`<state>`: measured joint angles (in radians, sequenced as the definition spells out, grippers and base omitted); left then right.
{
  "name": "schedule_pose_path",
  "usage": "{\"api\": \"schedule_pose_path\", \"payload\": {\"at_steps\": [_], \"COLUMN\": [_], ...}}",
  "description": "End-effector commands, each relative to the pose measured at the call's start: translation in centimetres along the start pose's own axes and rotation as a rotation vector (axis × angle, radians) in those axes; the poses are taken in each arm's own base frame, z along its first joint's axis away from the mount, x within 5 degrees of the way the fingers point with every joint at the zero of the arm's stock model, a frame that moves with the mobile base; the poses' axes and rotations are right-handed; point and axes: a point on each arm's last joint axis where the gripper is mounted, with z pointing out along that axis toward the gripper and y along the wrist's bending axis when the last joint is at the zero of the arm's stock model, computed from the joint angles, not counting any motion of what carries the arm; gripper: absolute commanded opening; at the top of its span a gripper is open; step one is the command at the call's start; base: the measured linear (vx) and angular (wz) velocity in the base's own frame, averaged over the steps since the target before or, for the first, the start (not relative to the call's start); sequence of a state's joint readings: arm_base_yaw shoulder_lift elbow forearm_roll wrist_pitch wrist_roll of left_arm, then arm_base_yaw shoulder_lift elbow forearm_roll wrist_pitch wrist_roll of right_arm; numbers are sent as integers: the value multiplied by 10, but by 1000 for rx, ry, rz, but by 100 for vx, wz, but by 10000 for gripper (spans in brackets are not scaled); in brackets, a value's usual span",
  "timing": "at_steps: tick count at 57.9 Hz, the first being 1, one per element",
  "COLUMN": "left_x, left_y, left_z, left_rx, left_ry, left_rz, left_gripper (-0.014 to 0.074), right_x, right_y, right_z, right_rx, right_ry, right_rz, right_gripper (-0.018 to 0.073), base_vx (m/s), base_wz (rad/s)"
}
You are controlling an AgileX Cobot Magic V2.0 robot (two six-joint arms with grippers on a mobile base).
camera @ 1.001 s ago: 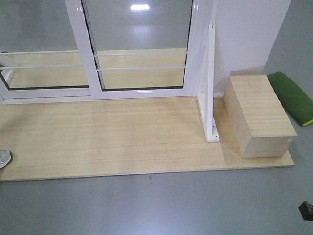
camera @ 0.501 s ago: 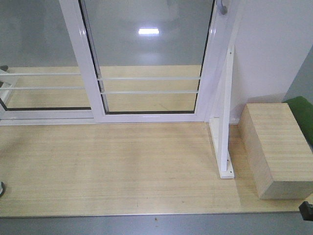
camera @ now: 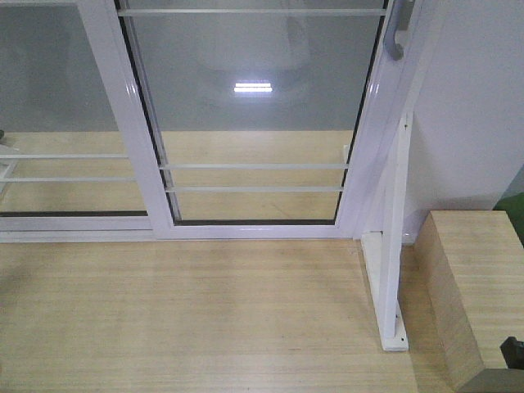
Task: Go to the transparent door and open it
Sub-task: 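Approach the door and stop facing its grey vertical handle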
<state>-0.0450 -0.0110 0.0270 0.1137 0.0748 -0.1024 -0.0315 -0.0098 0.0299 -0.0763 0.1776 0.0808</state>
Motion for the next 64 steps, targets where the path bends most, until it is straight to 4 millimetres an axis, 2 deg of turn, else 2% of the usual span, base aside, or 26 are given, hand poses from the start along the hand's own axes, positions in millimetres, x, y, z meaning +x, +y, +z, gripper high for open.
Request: {"api": "schedule_pose_path", "payload": {"at_steps": [1, 64], "left_x": [3, 3], "left_y": [-1, -1], "left_z": [1, 1], "left_rx": [14, 14], "left_ry": [-53, -53], "left_rz": [-6, -6], "left_gripper": [-6, -6], "right_x": [-3, -3], "right_y": [0, 0], "right_z": [0, 0], "right_rx": [-4, -3], "right_ry": [-81, -72], "right_rz": [-13, -13], "right_gripper": [-8, -8], "base_vx": [30, 19], "base_wz": [1, -1]}}
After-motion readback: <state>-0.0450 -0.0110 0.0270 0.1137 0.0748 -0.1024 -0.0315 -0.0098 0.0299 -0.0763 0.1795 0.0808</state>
